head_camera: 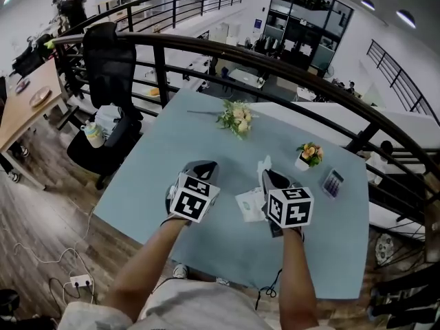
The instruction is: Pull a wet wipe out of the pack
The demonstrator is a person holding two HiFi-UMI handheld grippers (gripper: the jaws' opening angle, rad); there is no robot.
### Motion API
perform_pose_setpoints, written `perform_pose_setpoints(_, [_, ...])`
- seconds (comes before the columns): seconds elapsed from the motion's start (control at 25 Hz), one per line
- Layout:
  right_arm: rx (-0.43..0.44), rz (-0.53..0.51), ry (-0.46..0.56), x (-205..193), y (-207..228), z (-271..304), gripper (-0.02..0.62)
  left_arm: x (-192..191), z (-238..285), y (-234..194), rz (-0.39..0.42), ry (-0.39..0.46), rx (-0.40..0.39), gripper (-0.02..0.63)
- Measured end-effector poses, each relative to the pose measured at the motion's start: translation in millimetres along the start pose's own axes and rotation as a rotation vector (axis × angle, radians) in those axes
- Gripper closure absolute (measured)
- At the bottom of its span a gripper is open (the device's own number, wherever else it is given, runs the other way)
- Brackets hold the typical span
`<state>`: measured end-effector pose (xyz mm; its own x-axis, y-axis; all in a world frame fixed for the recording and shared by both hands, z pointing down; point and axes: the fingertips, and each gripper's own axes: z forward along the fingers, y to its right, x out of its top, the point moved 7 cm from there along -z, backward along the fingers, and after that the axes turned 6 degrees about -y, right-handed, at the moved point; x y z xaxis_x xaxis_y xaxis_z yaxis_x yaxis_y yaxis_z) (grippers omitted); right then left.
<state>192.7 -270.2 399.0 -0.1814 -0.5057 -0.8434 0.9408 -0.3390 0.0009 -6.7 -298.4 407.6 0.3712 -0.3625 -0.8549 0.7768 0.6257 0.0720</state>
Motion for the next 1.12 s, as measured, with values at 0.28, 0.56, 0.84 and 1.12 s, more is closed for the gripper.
perform_pose_setpoints(0.28, [0.038, -0.019, 0.018, 10.9, -12.7, 10.3, 0.586, -3.3, -11.7, -15.9, -0.011, 0.003, 0.047, 0.614])
perform_pose_setpoints(0.56, [0.082, -0.041, 0.044, 26.1, -28.7, 21.2, 0.586, -8.9, -24.1, -32.9, -0.048, 0.001, 0.089, 0.614])
perform_pose_setpoints(0.84, [0.14, -0.054, 0.09, 40.9, -47.8, 31.4, 0.586, -14.7, -39.6, -53.1, -0.077, 0.007, 0.145, 0.614])
perform_pose_setpoints(1.12, [0.183, -0.075, 0.135, 54.8, -67.1, 37.7, 0.586, -19.8, -59.5, -74.3, -0.104, 0.019, 0.205, 0.614])
